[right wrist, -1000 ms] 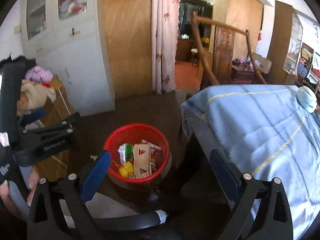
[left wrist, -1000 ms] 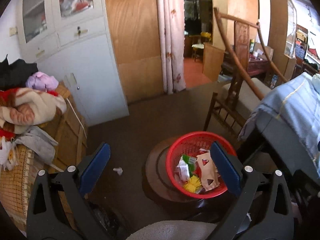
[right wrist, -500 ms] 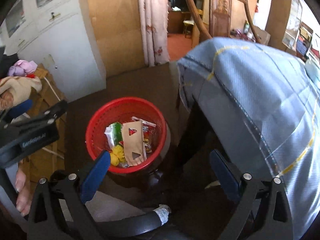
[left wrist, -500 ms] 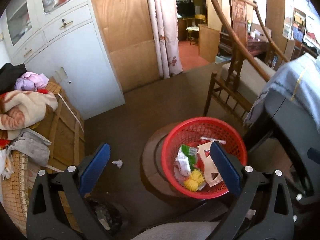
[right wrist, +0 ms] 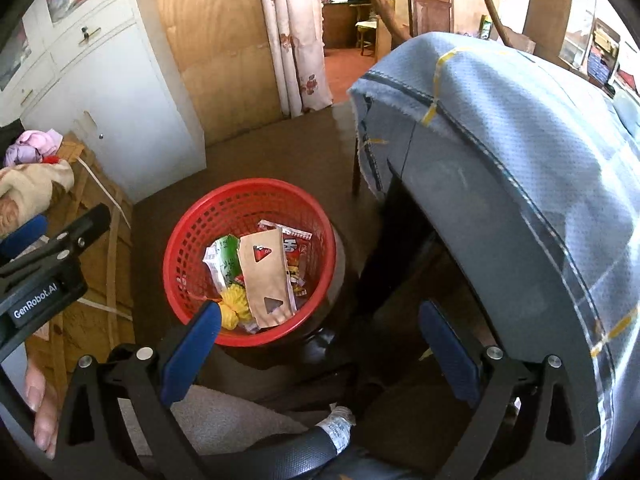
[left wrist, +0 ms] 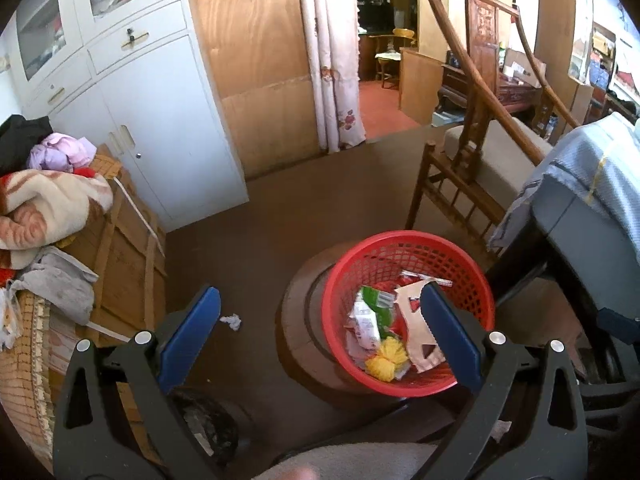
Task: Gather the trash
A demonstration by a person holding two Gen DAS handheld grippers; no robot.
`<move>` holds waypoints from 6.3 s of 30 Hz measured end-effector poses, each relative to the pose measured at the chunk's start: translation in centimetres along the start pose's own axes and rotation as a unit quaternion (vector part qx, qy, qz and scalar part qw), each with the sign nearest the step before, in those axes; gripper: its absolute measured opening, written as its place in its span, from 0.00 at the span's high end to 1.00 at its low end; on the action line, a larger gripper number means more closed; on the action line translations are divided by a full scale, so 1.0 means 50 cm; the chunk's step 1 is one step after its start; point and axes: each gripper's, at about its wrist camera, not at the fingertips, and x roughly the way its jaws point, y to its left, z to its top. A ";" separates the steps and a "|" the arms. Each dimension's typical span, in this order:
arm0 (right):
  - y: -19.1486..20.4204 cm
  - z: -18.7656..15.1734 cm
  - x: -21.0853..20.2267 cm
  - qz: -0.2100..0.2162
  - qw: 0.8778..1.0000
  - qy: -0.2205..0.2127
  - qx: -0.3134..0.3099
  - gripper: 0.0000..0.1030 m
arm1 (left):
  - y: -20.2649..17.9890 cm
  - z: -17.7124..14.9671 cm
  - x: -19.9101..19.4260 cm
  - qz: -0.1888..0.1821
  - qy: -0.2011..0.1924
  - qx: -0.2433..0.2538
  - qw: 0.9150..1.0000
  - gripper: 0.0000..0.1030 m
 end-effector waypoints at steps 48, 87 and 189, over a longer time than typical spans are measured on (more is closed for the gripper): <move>0.063 -0.088 -0.100 -0.018 0.995 -0.078 -0.058 0.05 | 0.022 -0.090 -0.092 0.018 -0.013 -0.017 1.000 0.07; 0.050 -0.090 -0.077 -0.013 0.996 -0.063 -0.059 0.05 | -0.020 -0.111 -0.053 0.021 0.013 0.010 1.000 0.07; 0.045 -0.080 -0.084 -0.018 0.996 -0.070 -0.054 0.05 | -0.004 -0.122 -0.057 0.035 0.014 0.008 0.999 0.07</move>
